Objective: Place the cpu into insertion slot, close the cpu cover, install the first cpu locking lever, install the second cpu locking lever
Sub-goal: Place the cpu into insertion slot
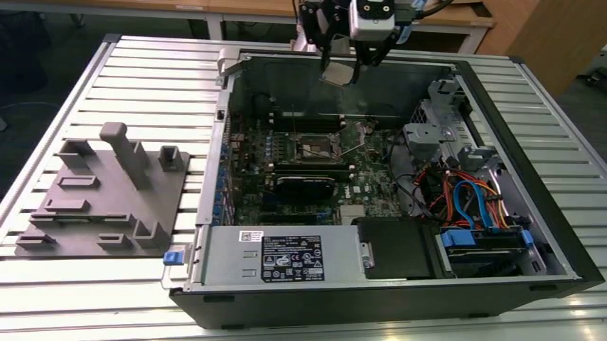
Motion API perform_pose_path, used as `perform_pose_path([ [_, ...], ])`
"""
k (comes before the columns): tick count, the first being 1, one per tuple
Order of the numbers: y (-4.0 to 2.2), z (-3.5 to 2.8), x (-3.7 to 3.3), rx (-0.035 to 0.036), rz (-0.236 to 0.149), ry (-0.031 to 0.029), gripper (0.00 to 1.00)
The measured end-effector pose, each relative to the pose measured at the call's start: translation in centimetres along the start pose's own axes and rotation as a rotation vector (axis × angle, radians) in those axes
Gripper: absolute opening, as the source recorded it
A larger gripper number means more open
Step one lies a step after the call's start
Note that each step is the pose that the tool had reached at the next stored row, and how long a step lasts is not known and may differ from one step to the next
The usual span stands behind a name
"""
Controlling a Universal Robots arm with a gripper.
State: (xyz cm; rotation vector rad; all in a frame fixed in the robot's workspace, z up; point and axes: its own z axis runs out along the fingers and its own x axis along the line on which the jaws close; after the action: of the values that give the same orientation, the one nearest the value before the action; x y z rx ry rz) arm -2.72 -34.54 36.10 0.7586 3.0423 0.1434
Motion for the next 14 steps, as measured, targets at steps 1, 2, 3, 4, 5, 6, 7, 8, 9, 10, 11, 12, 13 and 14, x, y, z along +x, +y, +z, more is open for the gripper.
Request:
perform_pose_path([
  [1, 0.00, 0.01, 0.00, -0.0003, 0.014, -0.0012, 0.54],
  [2, 0.00, 0.02, 0.00, -0.0006, 0.028, -0.0026, 0.54],
  [3, 0.00, 0.02, 0.00, -0.0008, 0.041, -0.0037, 0.54],
  [4, 0.00, 0.03, 0.00, -0.0009, 0.046, -0.0040, 0.54],
  [5, 0.00, 0.03, 0.00, -0.0009, 0.046, -0.0041, 0.54],
  [6, 0.00, 0.03, 0.00, -0.0009, 0.046, -0.0041, 0.54],
  [7, 0.00, 0.03, 0.00, -0.0009, 0.046, -0.0042, 0.54],
  [8, 0.00, 0.03, 0.00, -0.0009, 0.046, -0.0042, 0.54],
  [9, 0.00, 0.03, 0.00, -0.0009, 0.046, -0.0041, 0.54],
  [10, 0.00, 0.03, 0.00, -0.0009, 0.046, -0.0041, 0.54],
  [11, 0.00, 0.03, 0.00, -0.0009, 0.046, -0.0041, 0.54],
  [12, 0.00, 0.03, 0.00, -0.0010, 0.046, -0.0041, 0.54],
  [13, 0.00, 0.03, 0.00, -0.0009, 0.046, -0.0041, 0.54],
  [14, 0.00, 0.03, 0.00, -0.0009, 0.046, -0.0041, 0.54],
])
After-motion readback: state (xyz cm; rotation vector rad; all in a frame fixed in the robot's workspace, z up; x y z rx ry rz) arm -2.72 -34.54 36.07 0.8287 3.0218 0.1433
